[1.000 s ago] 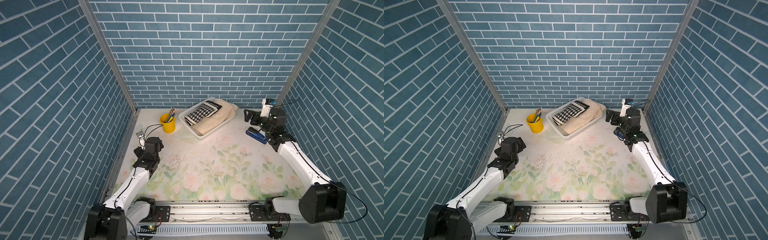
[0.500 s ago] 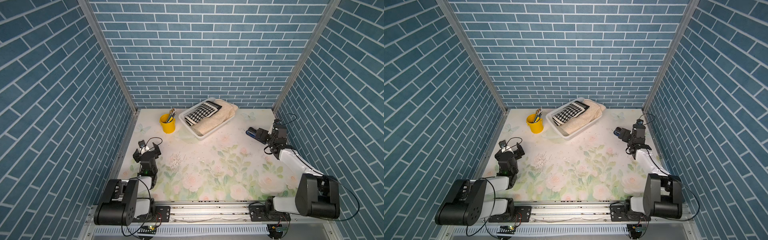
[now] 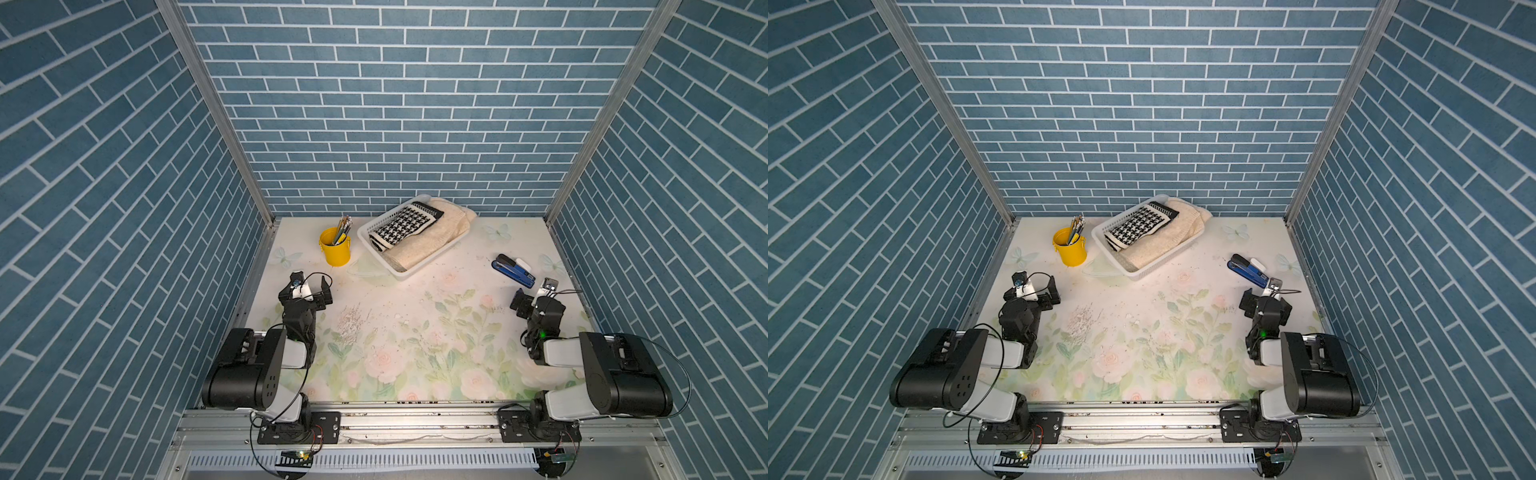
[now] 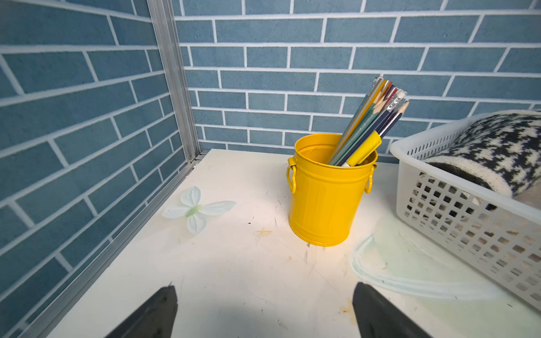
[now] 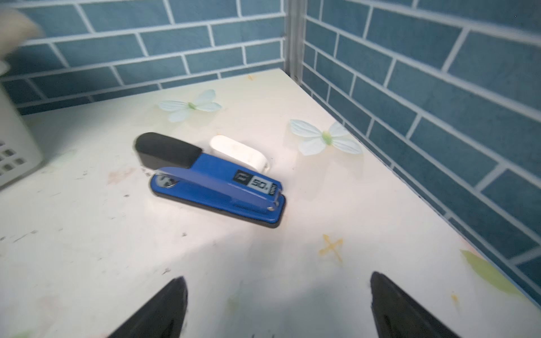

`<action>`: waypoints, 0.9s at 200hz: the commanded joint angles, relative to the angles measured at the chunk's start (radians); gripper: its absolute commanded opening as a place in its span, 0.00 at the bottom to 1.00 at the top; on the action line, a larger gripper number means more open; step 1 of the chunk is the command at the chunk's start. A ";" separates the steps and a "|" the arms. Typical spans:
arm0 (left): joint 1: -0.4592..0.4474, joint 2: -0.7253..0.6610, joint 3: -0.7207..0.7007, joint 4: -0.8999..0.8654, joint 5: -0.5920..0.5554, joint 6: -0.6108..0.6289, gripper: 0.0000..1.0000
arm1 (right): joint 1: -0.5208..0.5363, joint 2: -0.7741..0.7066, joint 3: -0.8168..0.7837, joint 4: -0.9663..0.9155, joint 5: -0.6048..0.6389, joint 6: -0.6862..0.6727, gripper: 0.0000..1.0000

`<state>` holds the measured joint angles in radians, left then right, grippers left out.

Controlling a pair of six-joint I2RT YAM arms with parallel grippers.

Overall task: Roll up the scarf and place it into the basket
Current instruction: Reset both arms

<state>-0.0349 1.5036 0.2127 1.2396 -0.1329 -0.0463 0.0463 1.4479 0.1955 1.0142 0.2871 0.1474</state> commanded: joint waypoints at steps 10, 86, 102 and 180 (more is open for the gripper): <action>0.006 0.001 0.009 0.006 0.021 0.016 1.00 | 0.062 0.067 0.002 0.302 -0.043 -0.179 1.00; 0.006 0.000 0.016 -0.011 0.029 0.022 1.00 | 0.039 0.084 -0.008 0.339 -0.044 -0.153 0.99; 0.006 -0.001 0.014 -0.008 0.029 0.022 1.00 | 0.050 0.087 -0.014 0.354 -0.049 -0.169 0.99; 0.006 0.000 0.015 -0.008 0.029 0.022 1.00 | 0.003 0.092 0.017 0.300 -0.174 -0.157 0.99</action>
<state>-0.0349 1.5036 0.2150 1.2312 -0.1101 -0.0330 0.0628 1.5352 0.1982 1.3121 0.1635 -0.0013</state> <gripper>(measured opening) 0.997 0.994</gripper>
